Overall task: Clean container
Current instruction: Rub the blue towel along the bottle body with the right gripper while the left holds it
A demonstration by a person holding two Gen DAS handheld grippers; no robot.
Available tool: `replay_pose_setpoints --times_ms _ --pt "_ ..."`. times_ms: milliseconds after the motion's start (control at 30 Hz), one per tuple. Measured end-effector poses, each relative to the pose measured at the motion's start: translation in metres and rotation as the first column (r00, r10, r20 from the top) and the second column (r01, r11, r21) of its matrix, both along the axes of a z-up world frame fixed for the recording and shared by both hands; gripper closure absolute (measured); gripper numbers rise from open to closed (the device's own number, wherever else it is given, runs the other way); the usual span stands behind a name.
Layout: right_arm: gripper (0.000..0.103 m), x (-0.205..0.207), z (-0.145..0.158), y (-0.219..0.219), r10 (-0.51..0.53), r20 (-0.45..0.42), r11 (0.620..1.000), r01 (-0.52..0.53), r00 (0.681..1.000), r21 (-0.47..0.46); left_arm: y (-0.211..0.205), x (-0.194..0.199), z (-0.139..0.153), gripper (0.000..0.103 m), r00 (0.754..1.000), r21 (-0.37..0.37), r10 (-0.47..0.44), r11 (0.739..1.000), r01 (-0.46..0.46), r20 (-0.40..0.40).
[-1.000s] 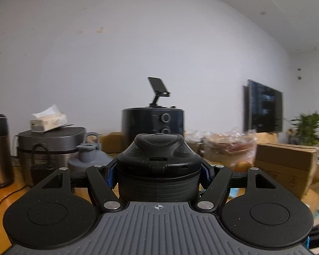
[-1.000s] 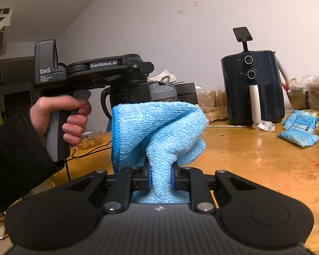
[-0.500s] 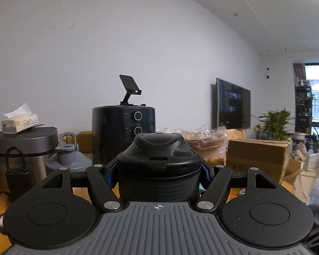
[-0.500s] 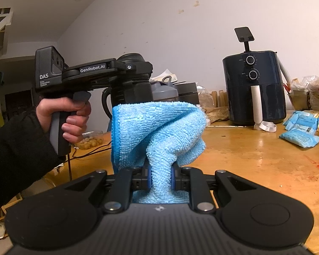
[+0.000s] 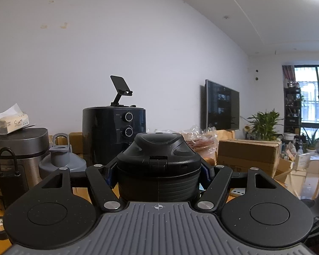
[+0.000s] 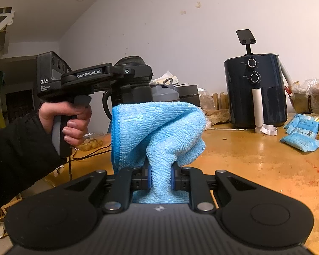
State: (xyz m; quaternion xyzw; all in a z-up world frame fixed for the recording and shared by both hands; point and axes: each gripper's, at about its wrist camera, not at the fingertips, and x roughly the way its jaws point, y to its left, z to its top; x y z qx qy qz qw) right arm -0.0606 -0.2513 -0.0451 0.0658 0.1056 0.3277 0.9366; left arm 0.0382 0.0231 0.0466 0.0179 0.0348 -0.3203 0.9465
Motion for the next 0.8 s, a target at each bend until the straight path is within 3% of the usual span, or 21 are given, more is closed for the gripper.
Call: replay_pose_setpoints --times_ms 433,800 --pt "0.09 0.04 0.028 0.014 -0.004 0.06 1.0 0.005 0.998 -0.015 0.0 0.003 -0.001 0.035 1.0 0.001 0.001 1.0 -0.001 -0.004" --pt "0.09 0.05 0.025 0.051 0.083 0.039 0.997 -0.082 0.996 -0.012 0.0 0.003 -0.002 0.035 1.0 -0.002 0.004 1.0 -0.004 -0.003"
